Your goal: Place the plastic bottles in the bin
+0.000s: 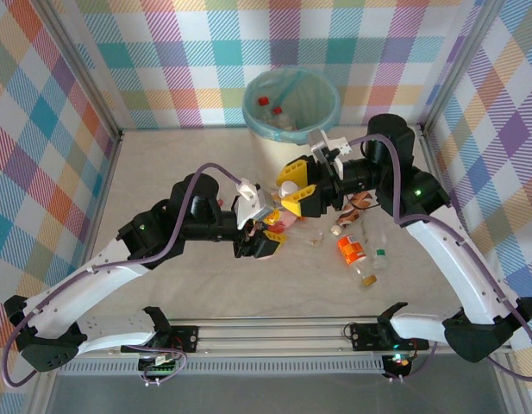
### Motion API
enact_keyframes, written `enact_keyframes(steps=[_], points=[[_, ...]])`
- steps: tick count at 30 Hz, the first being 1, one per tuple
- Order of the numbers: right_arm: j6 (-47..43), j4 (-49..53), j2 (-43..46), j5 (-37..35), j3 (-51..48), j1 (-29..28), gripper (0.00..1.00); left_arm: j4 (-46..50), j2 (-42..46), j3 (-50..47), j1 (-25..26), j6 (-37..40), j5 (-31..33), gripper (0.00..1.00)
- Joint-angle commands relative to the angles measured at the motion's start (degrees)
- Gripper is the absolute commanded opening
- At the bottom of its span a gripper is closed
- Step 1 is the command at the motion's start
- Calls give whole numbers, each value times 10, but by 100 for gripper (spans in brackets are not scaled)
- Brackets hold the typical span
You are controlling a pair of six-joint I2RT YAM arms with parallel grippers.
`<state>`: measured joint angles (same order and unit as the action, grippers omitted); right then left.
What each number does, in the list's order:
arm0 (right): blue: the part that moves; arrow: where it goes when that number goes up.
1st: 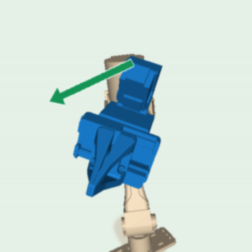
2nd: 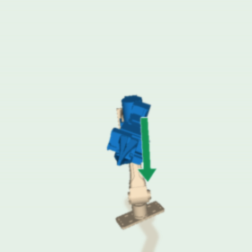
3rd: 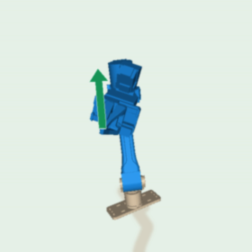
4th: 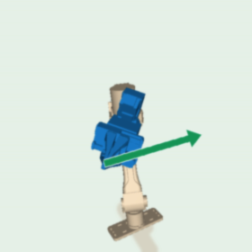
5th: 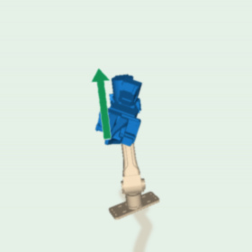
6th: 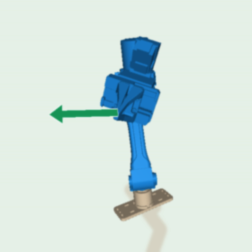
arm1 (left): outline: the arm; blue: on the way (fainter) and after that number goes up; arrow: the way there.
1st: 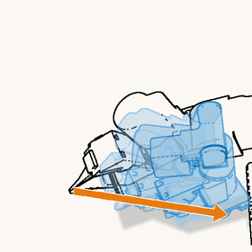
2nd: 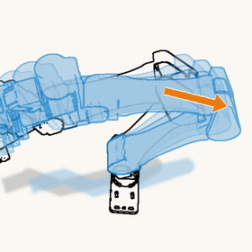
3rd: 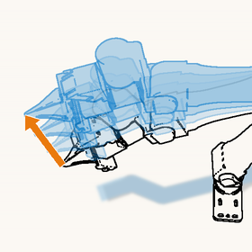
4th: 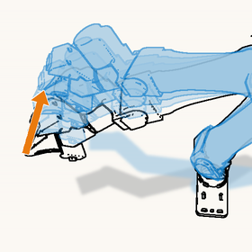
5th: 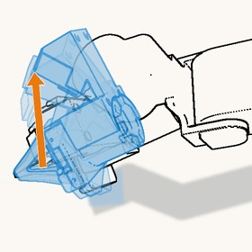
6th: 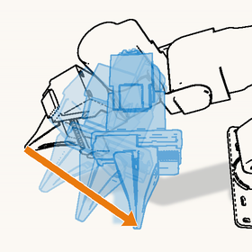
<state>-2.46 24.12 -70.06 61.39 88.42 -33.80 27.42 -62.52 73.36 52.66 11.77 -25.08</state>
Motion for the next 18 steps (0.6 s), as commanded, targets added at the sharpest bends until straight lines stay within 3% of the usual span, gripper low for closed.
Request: enact_keyframes(steps=[1,5,11,17,18], points=[[-23,15,-2,16,15,-4,47,-12,13,21,-4,-3,-17,56],[-26,24,-1,15,21,-5,39,-12,13,20,-3,-6,-9,57],[-26,9,10,-21,24,-5,30,-30,34,8,-4,-17,59,69],[-22,0,9,-91,48,-5,28,-78,90,-33,-4,-30,126,100],[-26,10,3,-115,62,-4,27,-81,99,-39,-4,-32,141,100]])
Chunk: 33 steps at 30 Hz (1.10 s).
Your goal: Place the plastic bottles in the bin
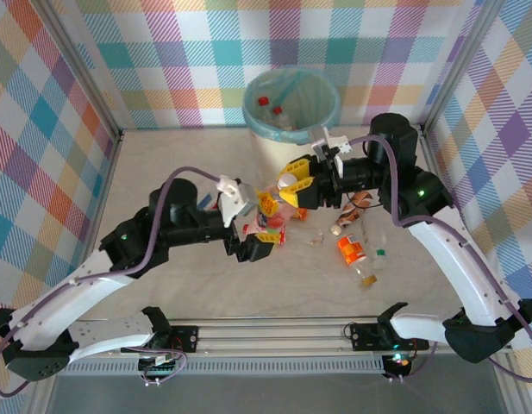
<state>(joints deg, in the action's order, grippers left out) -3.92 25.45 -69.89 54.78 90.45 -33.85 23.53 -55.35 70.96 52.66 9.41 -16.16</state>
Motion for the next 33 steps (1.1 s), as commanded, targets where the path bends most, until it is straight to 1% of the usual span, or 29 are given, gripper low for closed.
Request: enact_keyframes(steps=[1,5,6,7,8,9,10,11,14,16,19,22,25,29,33], points=[[-12,9,-6,-78,58,-4,27,-45,36,-18,-4,-12,69,100],[-45,33,-37,-221,116,-3,27,-42,69,-35,-4,-22,109,100],[-52,36,-48,-263,136,-4,25,-39,77,-40,-4,-24,121,100],[-61,37,-62,-304,157,-3,20,-36,84,-44,-4,-27,138,100],[-67,37,-76,-341,176,-3,5,-33,89,-48,-4,-30,155,100],[-70,30,-91,-394,194,-3,0,-29,94,-52,-4,-35,178,100],[-70,16,-106,-444,208,0,0,-27,96,-55,-3,-39,203,100],[-71,5,-121,-477,221,3,0,-23,97,-57,-4,-42,226,100],[-86,-17,-181,-533,274,19,0,-4,89,-52,-4,-55,304,100],[-90,0,-244,-571,337,32,0,16,82,-48,-4,-58,340,100],[-96,43,-338,-629,438,52,0,31,79,-51,-4,-62,365,100],[-94,82,-428,-674,528,73,0,28,82,-64,-4,-66,371,100],[-85,125,-500,-694,595,90,0,27,83,-71,-4,-68,367,100],[-57,141,-536,-687,586,107,0,30,81,-71,-4,-66,368,100],[-23,135,-542,-644,536,122,0,30,80,-71,-4,-63,373,100]])
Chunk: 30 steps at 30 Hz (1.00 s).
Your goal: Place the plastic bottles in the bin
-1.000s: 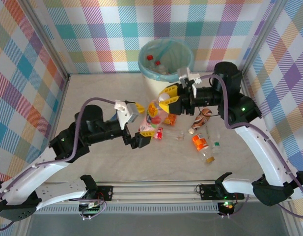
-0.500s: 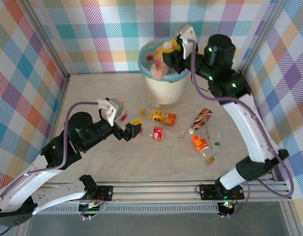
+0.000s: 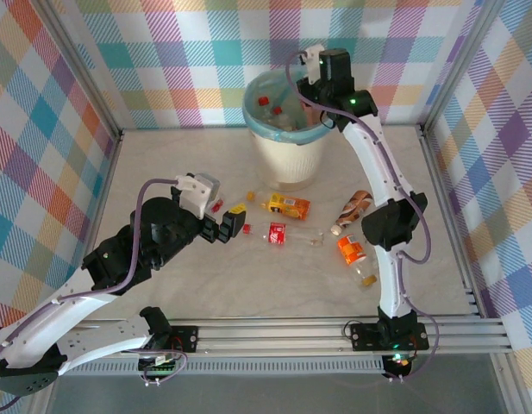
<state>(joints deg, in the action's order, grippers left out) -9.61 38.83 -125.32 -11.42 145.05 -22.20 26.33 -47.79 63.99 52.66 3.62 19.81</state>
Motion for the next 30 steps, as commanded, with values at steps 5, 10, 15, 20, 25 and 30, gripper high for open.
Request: enact_keyframes(steps=[5,10,15,20,25,30], points=[[84,-1,-1,76,-47,21,3,1,-3,-2,-4,-9,16,100],[92,-4,-22,114,-66,27,8,3,-8,-5,-4,-14,17,100],[92,4,-46,113,-67,29,17,10,-7,-6,-4,-14,24,100],[87,9,-64,110,-57,29,21,14,-2,-9,-4,-15,30,100],[101,42,-75,119,0,29,54,14,2,-13,-4,-17,36,100],[111,21,-34,113,11,22,69,12,1,-11,-4,-16,37,100]])
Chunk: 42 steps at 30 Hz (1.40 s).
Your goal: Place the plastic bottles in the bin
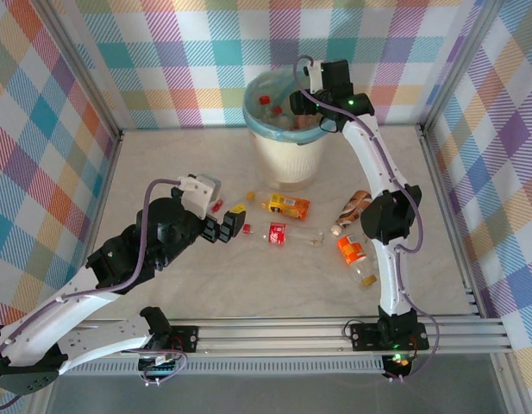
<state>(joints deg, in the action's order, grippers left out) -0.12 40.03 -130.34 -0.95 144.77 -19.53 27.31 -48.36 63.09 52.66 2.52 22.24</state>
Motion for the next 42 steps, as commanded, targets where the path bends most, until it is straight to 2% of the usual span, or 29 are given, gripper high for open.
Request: enact_keyframes(steps=[1,7,14,19,21,24,27,30,37,42], points=[[15,2,28,8,14,-7,69,2,6,-2,-5,-6,12,100],[-3,-9,76,-2,30,-25,71,3,1,4,-5,-7,17,100],[-15,16,145,35,25,-55,70,38,-23,30,-13,-33,78,100],[-11,3,250,79,-85,-78,70,122,-78,85,-69,-66,81,100],[-13,-23,303,104,-159,-87,70,148,-101,99,-111,-83,55,100],[-6,-73,387,140,-279,-93,71,172,-140,106,-199,-113,-23,100],[5,-108,459,153,-380,-94,71,186,-199,102,-277,-118,-100,100],[10,-113,512,149,-448,-94,71,182,-269,91,-333,-112,-153,100],[6,-94,597,131,-552,-94,75,118,-414,74,-413,-94,-219,100],[6,-84,627,128,-594,-94,76,122,-501,103,-421,-81,-237,99]])
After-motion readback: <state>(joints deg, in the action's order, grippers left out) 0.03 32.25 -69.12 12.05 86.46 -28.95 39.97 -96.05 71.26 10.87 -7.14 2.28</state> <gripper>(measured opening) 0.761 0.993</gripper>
